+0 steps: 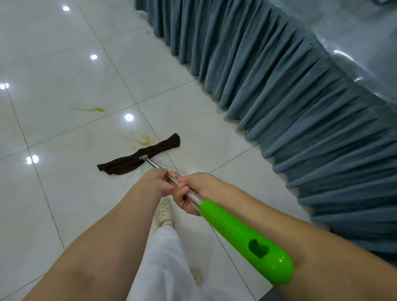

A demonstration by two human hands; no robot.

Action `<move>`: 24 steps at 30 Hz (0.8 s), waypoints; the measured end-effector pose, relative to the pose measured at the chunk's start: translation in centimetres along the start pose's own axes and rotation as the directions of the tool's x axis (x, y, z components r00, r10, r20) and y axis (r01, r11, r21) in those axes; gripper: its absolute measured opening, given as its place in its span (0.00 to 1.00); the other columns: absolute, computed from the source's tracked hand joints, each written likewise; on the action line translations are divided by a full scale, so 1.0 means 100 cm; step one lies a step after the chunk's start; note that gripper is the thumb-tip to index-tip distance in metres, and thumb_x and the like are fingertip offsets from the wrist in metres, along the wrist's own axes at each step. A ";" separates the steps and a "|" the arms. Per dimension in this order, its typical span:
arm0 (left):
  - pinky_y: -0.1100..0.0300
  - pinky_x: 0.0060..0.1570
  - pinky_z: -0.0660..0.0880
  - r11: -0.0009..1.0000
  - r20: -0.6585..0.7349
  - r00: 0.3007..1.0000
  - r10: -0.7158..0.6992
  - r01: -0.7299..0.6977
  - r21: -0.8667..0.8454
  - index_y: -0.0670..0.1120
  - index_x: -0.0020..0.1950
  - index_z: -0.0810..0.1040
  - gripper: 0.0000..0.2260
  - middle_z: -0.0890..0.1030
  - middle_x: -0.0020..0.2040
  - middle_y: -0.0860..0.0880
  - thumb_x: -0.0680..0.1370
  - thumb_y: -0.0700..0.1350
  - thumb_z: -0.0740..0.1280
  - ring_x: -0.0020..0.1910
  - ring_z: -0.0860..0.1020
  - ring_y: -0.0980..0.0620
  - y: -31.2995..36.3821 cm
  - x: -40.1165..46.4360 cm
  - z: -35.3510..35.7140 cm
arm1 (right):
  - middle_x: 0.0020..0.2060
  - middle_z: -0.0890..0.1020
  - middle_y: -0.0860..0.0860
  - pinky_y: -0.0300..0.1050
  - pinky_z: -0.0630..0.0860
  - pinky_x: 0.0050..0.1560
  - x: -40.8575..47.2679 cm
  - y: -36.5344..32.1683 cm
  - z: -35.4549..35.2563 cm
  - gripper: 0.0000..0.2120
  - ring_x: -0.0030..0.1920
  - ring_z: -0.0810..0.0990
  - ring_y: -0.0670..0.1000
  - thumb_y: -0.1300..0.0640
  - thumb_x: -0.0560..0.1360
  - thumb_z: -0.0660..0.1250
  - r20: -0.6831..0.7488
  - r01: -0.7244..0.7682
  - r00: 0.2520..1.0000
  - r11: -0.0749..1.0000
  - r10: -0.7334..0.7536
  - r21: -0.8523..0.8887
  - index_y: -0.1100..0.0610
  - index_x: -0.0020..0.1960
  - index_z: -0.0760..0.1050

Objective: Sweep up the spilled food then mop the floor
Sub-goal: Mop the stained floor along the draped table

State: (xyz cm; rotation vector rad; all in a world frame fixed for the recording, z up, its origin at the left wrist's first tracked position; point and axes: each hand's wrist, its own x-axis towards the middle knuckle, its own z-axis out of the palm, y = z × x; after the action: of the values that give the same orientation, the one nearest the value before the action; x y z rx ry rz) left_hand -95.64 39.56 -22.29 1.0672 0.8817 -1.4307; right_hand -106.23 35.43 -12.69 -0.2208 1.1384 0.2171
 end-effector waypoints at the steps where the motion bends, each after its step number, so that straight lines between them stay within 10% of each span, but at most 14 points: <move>1: 0.63 0.18 0.72 1.000 0.005 1.000 -0.004 0.004 -0.024 0.42 0.34 0.62 0.17 0.65 0.15 0.45 0.83 0.44 0.53 0.12 0.66 0.54 0.012 0.003 0.004 | 0.35 0.69 0.50 0.30 0.62 0.12 0.004 -0.011 0.008 0.14 0.12 0.63 0.43 0.62 0.83 0.51 -0.001 -0.007 1.000 1.000 0.007 -0.010 0.51 0.48 0.73; 24: 0.69 0.21 0.64 0.998 -0.031 0.999 0.027 -0.029 -0.063 0.42 0.38 0.62 0.15 0.65 0.26 0.49 0.83 0.46 0.51 0.25 0.63 0.56 0.280 0.039 0.077 | 0.32 0.67 0.51 0.31 0.63 0.12 0.106 -0.203 0.199 0.12 0.13 0.63 0.43 0.60 0.82 0.56 0.001 -0.094 0.995 0.990 0.095 -0.101 0.48 0.47 0.74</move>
State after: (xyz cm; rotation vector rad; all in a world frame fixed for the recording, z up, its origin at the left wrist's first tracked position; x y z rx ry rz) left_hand -68.97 27.42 -22.33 1.0519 0.9241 -1.3587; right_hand -78.93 22.28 -13.08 -0.2554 1.1339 0.3595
